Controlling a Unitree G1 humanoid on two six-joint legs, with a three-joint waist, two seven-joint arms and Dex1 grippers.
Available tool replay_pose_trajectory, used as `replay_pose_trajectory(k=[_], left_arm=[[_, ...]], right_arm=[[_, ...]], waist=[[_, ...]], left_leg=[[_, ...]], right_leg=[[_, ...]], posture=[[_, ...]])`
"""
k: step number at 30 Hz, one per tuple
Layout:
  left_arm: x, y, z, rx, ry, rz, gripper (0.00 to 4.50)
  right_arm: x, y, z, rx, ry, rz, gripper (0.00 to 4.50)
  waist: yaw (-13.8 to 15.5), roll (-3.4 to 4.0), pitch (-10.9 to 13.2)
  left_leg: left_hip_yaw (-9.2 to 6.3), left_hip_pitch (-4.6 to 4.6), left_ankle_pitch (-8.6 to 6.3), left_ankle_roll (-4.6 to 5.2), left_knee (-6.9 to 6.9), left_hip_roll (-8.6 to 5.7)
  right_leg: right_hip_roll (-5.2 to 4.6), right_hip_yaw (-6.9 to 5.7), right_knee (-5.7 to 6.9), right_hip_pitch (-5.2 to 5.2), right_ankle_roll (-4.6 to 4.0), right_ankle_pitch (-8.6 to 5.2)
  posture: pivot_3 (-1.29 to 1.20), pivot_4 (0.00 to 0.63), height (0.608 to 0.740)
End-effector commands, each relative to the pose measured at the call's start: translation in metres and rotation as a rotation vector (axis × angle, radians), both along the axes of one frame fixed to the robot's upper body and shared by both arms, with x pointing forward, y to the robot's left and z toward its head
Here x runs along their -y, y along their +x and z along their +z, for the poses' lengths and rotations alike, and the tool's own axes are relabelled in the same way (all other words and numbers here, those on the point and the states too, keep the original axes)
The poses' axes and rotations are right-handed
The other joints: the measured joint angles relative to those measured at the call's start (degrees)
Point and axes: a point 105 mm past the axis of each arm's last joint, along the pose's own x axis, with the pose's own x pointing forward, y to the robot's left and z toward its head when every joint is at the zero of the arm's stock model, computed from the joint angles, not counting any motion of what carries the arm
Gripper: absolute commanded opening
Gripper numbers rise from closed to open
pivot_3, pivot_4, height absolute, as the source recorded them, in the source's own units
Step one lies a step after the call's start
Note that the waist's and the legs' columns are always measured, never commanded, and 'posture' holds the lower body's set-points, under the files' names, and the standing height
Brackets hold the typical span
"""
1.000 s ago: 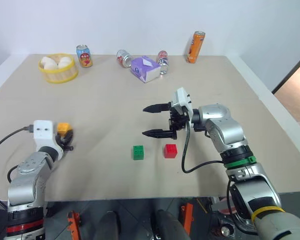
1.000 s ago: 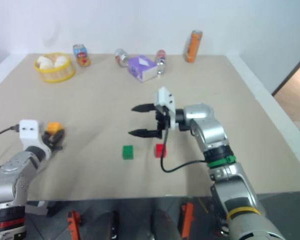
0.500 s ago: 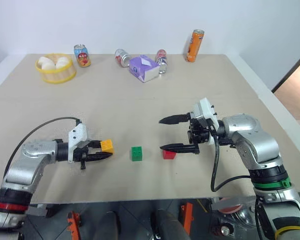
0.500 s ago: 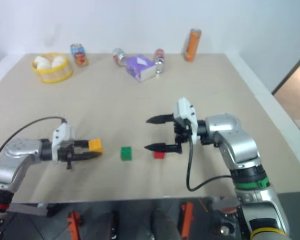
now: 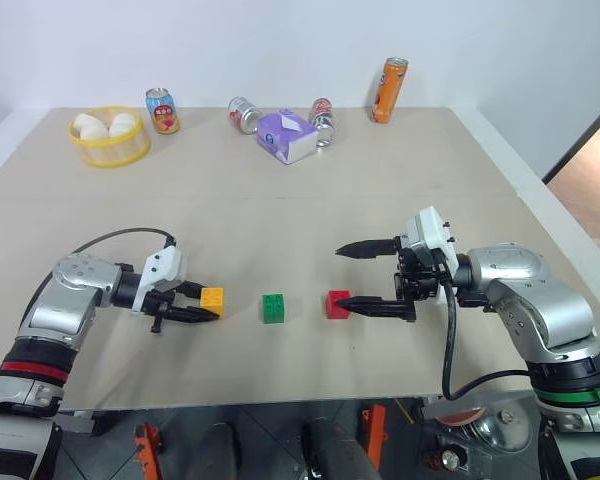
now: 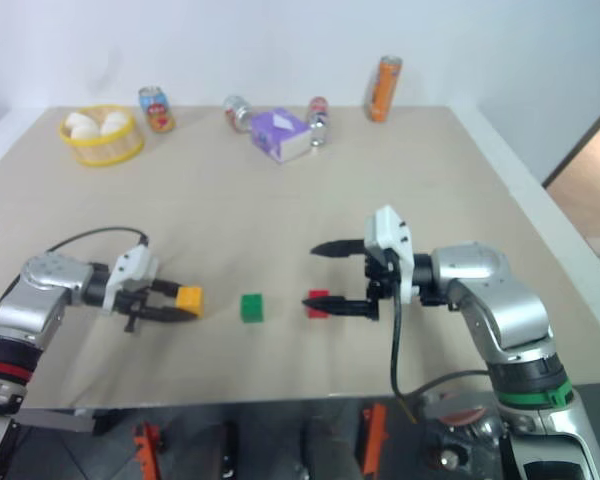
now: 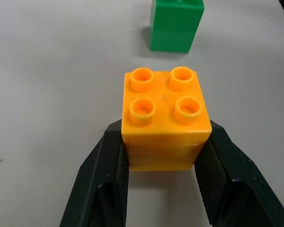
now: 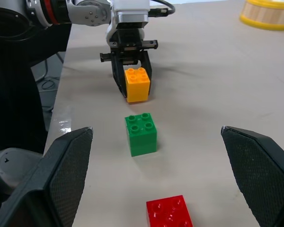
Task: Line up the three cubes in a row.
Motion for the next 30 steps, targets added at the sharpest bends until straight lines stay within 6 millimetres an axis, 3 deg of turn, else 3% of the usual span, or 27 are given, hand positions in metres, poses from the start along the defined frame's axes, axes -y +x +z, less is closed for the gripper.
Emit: replay_pose_trajectory(k=[1, 11, 13, 19, 20, 26, 29, 30], left_arm=[[0.0, -0.001, 0.0, 0.013, 0.026, -0.02, 1.35], [0.0, -0.002, -0.003, 0.009, 0.025, -0.009, 1.35], [0.0, -0.002, -0.004, 0.01, 0.024, -0.009, 2.38], [0.001, -0.001, -0.005, 0.011, 0.034, -0.007, 4.33], [0.001, -0.001, -0.004, 0.013, 0.032, -0.009, 4.46], [0.007, -0.006, 0.017, 0.019, -0.028, -0.033, 4.46], [0.017, -0.016, 0.044, -0.015, -0.132, -0.037, 4.46], [0.022, -0.019, 0.062, -0.023, -0.205, -0.025, 4.46]], right_arm=[[0.0, -0.004, 0.015, 0.06, 0.014, 0.007, 4.5], [-0.003, 0.001, 0.017, 0.071, 0.011, 0.015, 4.5], [-0.003, 0.002, 0.017, 0.072, 0.011, 0.016, 4.5], [-0.003, 0.003, 0.017, 0.074, 0.011, 0.015, 4.5], [-0.003, 0.003, 0.017, 0.075, 0.011, 0.014, 4.5], [-0.001, 0.0, 0.018, 0.07, 0.014, 0.014, 4.5], [0.001, -0.005, 0.022, 0.044, 0.051, 0.023, 4.5], [0.002, -0.009, 0.025, 0.027, 0.079, 0.033, 4.5]], waist=[[0.02, 0.0, 0.0], [0.01, 0.0, 0.0], [0.01, 0.0, 0.0], [0.02, 0.0, 0.0], [0.02, 0.0, 0.0], [0.01, 0.0, 0.0], [0.01, 0.0, 0.0], [0.01, 0.0, 0.0]], left_leg=[[0.0, 0.0, 0.0, 0.0, 0.01, 0.0], [0.0, 0.01, 0.0, 0.0, 0.01, 0.0], [-0.01, 0.02, 0.0, 0.0, 0.01, 0.0], [-0.02, 0.02, 0.0, 0.01, 0.02, 0.0], [-0.02, 0.03, 0.01, 0.01, 0.04, 0.0], [0.01, 0.03, 0.01, 0.02, 0.15, 0.0], [0.0, -0.02, 0.01, 0.01, 0.16, 0.01], [-0.01, -0.03, 0.01, 0.01, 0.16, 0.02]], right_leg=[[0.0, 0.0, 0.0, 0.0, 0.0, 0.0], [0.0, 0.0, 0.0, 0.01, 0.01, 0.01], [0.0, -0.01, 0.0, 0.02, 0.01, 0.01], [0.0, -0.01, 0.0, 0.03, 0.02, 0.02], [0.0, -0.01, 0.01, 0.04, 0.0, 0.02], [0.0, 0.02, 0.01, 0.06, -0.08, 0.01], [-0.01, 0.02, 0.01, 0.06, -0.03, 0.03], [0.0, 0.01, 0.01, 0.05, 0.09, 0.08]], posture=[[0.0, 0.15, 0.74], [0.0, 0.15, 0.74], [0.0, 0.15, 0.74], [0.0, 0.15, 0.74], [0.0, 0.15, 0.74], [0.0, 0.15, 0.74], [0.0, 0.15, 0.74], [0.0, 0.15, 0.74]])
